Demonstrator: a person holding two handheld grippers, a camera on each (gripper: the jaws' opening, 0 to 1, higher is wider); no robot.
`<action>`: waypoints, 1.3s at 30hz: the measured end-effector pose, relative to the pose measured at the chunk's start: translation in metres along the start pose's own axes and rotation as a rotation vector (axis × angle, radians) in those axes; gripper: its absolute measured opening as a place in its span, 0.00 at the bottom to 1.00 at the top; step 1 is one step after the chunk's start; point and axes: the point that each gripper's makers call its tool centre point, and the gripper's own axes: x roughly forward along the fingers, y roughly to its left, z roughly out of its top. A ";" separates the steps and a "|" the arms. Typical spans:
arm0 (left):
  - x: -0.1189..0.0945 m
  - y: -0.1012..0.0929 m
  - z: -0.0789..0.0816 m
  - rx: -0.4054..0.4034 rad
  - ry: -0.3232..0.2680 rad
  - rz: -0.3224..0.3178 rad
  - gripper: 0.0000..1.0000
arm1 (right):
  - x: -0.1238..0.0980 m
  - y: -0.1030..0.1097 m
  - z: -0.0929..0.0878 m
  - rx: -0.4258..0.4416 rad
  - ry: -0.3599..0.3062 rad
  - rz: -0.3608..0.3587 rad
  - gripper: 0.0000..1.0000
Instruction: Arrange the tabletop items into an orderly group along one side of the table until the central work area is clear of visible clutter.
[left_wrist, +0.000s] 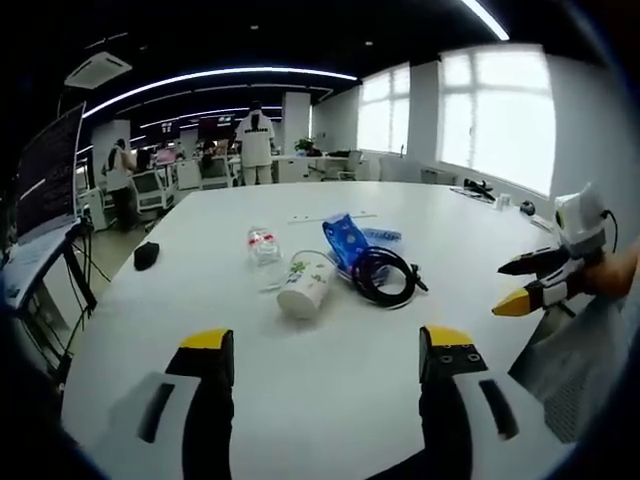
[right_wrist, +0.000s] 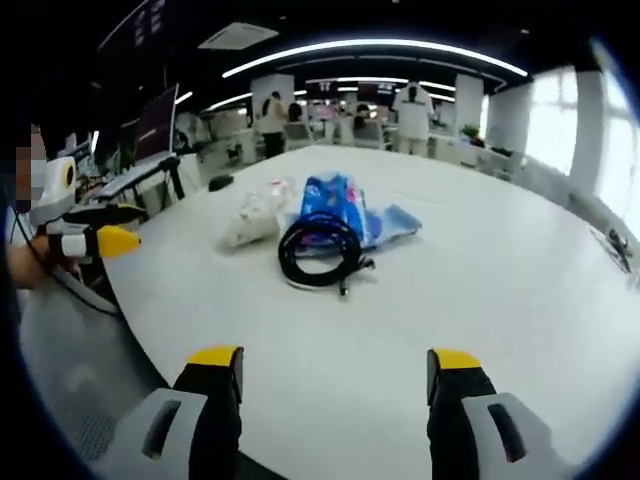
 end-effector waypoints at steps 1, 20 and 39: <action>0.000 0.001 0.002 -0.006 -0.007 0.003 0.76 | 0.000 -0.001 0.000 0.007 -0.001 -0.001 0.76; 0.069 0.039 0.060 -0.093 -0.010 0.033 0.74 | -0.002 -0.010 0.006 0.013 -0.007 -0.029 0.73; 0.166 0.069 0.107 -0.190 0.083 0.046 0.71 | -0.007 -0.010 0.009 0.002 -0.004 -0.044 0.69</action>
